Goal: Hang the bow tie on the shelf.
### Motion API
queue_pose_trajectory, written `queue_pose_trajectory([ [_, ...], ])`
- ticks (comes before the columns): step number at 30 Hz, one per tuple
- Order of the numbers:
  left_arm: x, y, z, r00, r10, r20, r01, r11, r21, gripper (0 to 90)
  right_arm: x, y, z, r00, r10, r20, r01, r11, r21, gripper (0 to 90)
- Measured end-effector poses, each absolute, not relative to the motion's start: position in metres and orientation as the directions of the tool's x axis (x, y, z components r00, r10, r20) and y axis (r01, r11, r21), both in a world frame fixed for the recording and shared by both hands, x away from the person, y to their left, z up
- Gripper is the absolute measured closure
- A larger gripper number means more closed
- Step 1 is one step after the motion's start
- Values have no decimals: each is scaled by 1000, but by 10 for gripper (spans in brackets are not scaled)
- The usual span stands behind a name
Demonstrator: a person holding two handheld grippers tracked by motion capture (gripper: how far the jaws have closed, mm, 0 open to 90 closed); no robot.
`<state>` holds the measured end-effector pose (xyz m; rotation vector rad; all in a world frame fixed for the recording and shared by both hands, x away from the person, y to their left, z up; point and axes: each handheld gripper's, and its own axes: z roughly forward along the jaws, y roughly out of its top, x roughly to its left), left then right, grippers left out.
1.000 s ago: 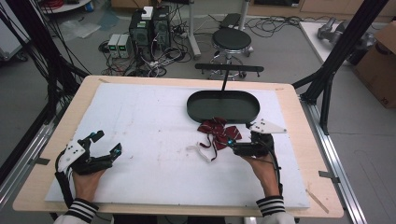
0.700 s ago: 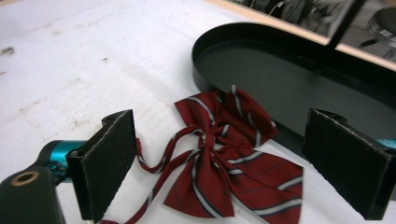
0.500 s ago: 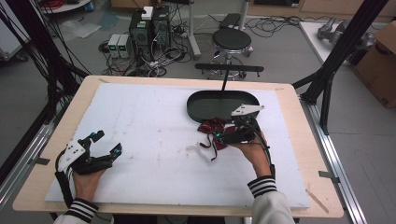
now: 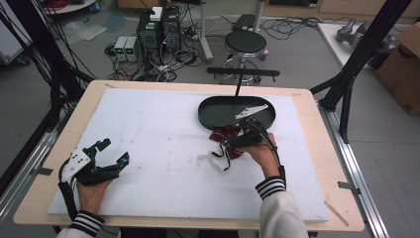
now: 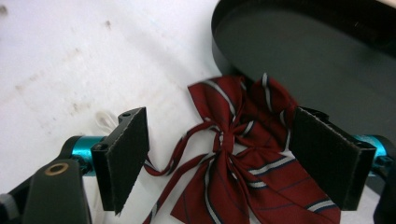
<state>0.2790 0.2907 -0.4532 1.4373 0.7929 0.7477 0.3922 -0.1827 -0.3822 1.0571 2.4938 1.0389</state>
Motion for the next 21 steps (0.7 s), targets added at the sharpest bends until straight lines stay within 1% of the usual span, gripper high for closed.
queue_pose_trajectory([
  [3,279,291,-453,551,834,-22,29,7,1000,130,396,-182,-386,-692,716,87,572,471,671,237],
  [5,279,291,-453,551,834,-21,29,7,1000,129,399,-180,-386,-695,714,85,579,486,654,241],
  [8,279,291,-453,552,834,-22,30,6,1000,130,402,-177,-385,-697,713,75,584,504,636,255],
  [11,279,291,-453,552,834,-22,30,7,1000,130,405,-169,-385,-702,709,62,587,527,615,310],
  [14,279,291,-453,552,834,-21,29,6,1000,129,408,-166,-387,-702,710,58,594,538,598,320],
  [16,279,291,-453,553,833,-24,30,9,1000,129,410,-161,-390,-702,711,42,598,556,577,365],
  [19,279,291,-453,552,833,-24,29,10,1000,130,412,-159,-393,-705,708,34,602,572,557,379],
  [21,279,291,-453,553,833,-25,30,10,1000,130,414,-158,-397,-699,715,23,612,580,538,420],
])
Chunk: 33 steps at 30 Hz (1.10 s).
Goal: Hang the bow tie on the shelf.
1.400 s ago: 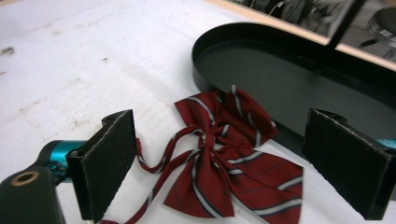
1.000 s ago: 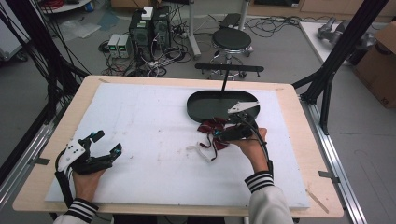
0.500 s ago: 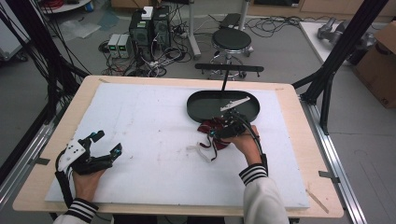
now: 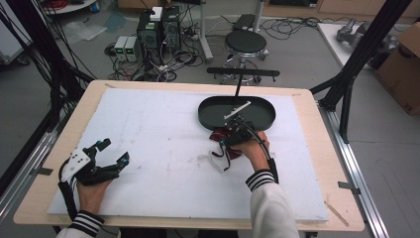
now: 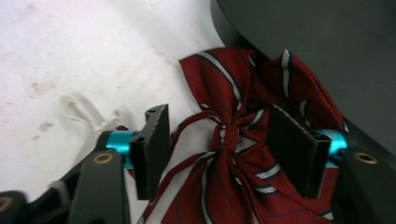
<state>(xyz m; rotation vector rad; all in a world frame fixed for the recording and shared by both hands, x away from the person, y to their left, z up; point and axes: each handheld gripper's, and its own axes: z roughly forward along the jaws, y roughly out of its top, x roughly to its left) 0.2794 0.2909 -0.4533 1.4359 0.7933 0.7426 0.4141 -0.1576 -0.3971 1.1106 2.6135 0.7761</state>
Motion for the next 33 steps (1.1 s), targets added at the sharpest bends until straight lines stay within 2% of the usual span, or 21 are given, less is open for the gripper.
queue_pose_trajectory([
  [10,279,291,-453,553,833,-26,30,11,999,130,419,-154,-404,-700,714,17,621,598,506,529],
  [23,279,291,-453,554,832,-24,29,9,1000,130,422,-150,-411,-705,709,0,629,625,463,606],
  [33,279,291,-453,553,833,-24,28,11,1000,129,424,-145,-414,-694,719,-31,643,638,424,740],
])
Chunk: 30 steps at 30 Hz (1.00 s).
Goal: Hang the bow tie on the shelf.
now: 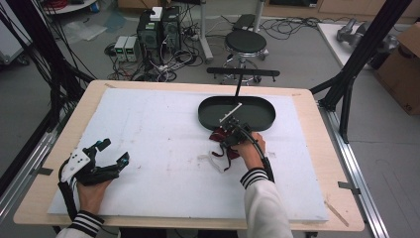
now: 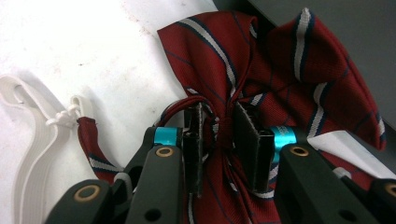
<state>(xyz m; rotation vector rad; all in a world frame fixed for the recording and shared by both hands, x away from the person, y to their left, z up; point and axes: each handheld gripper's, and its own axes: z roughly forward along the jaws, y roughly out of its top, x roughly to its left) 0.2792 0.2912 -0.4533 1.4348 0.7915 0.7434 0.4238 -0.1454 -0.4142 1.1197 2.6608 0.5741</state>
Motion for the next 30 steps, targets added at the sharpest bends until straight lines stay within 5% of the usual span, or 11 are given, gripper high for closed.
queue_pose_trajectory([
  [12,279,292,-453,553,833,-23,27,10,1000,130,421,-144,-410,-686,725,-59,641,640,423,757],
  [30,279,291,-453,552,834,-26,25,14,1000,130,409,-153,-383,-674,736,-73,573,582,577,760],
])
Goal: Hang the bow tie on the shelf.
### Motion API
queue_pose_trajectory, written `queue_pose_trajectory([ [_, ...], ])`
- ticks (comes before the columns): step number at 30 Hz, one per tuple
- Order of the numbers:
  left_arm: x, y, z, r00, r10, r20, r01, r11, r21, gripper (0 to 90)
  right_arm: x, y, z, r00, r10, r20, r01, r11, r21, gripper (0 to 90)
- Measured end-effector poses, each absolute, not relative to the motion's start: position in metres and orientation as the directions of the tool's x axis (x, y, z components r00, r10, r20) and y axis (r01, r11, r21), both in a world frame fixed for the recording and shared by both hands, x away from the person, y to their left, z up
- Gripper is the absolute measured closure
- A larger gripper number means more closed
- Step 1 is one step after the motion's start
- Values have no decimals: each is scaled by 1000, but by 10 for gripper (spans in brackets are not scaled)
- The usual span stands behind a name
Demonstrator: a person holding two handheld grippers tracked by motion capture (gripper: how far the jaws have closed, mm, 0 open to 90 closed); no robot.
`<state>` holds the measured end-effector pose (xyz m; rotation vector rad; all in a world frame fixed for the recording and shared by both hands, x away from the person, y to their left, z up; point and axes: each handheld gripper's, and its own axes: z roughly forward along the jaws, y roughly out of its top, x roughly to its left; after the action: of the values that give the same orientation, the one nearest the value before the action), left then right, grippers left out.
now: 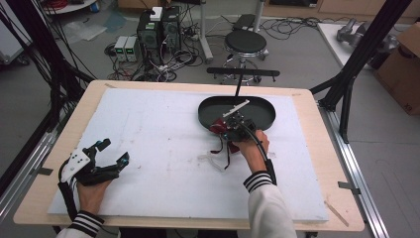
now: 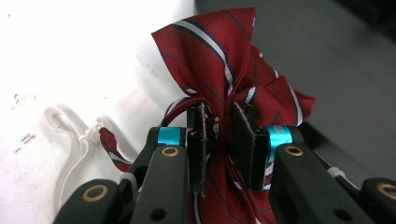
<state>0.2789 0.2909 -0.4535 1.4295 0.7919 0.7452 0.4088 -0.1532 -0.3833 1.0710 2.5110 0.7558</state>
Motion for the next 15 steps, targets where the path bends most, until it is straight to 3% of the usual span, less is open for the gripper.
queue_pose_trajectory([
  [15,279,291,-453,552,834,-24,26,12,1000,130,396,-170,-353,-610,790,-64,468,424,775,761],
])
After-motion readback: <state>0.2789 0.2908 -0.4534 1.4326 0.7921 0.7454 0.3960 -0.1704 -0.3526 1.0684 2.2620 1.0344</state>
